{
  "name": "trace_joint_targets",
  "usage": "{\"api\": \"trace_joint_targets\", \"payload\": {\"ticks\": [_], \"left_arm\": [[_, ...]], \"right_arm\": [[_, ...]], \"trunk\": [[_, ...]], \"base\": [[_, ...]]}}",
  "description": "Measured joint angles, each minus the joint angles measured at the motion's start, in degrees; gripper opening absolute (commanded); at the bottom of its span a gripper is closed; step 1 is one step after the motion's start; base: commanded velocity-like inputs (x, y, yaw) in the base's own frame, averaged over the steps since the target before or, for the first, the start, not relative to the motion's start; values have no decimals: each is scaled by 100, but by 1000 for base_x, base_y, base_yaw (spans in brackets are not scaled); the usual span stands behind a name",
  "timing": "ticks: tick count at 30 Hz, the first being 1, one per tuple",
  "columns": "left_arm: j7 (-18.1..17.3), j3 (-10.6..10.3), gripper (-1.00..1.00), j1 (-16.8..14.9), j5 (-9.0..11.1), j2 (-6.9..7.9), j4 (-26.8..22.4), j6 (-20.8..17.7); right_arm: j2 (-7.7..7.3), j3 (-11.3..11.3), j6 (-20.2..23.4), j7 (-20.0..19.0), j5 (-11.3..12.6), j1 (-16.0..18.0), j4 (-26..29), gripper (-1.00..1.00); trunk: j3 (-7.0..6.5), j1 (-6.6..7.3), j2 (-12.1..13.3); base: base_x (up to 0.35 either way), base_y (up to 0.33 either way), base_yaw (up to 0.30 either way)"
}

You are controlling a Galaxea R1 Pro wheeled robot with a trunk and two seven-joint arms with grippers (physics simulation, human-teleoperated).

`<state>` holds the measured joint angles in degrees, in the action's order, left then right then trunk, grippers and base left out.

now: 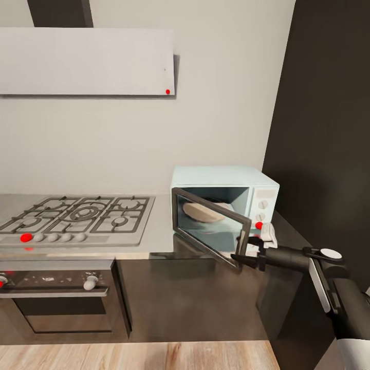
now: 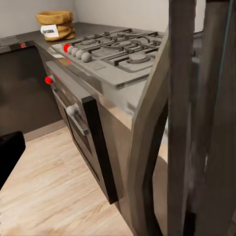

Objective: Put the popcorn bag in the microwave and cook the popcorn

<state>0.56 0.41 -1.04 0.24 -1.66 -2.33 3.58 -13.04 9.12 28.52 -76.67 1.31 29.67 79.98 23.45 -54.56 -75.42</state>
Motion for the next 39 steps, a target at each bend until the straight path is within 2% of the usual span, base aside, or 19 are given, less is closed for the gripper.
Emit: {"api": "trace_joint_targets", "payload": {"ticks": [6, 25, 29, 33, 39], "left_arm": [[0, 3, 100, 2, 0, 2, 2, 0], [0, 8, 100, -6, 0, 5, -1, 0], [0, 8, 100, -6, 0, 8, 0, 0], [0, 8, 100, -6, 0, 9, -1, 0], [0, 8, 100, -6, 0, 12, 1, 0]], "right_arm": [[3, 0, 2, -195, 0, 0, -1, 100], [-5, 5, -5, -206, -4, 0, -7, 100], [-71, 58, -42, -181, -58, 0, -28, 100], [-237, 85, -136, -138, -74, 0, -42, 100], [-274, 78, -151, -143, -90, 0, -46, 100]], "trunk": [[0, 0, 0], [0, 0, 0], [0, 0, 0], [0, 0, 0], [0, 0, 0]], "base": [[0, 0, 0], [-68, 0, 0], [0, 0, 0], [0, 0, 0], [0, 0, 0]]}}
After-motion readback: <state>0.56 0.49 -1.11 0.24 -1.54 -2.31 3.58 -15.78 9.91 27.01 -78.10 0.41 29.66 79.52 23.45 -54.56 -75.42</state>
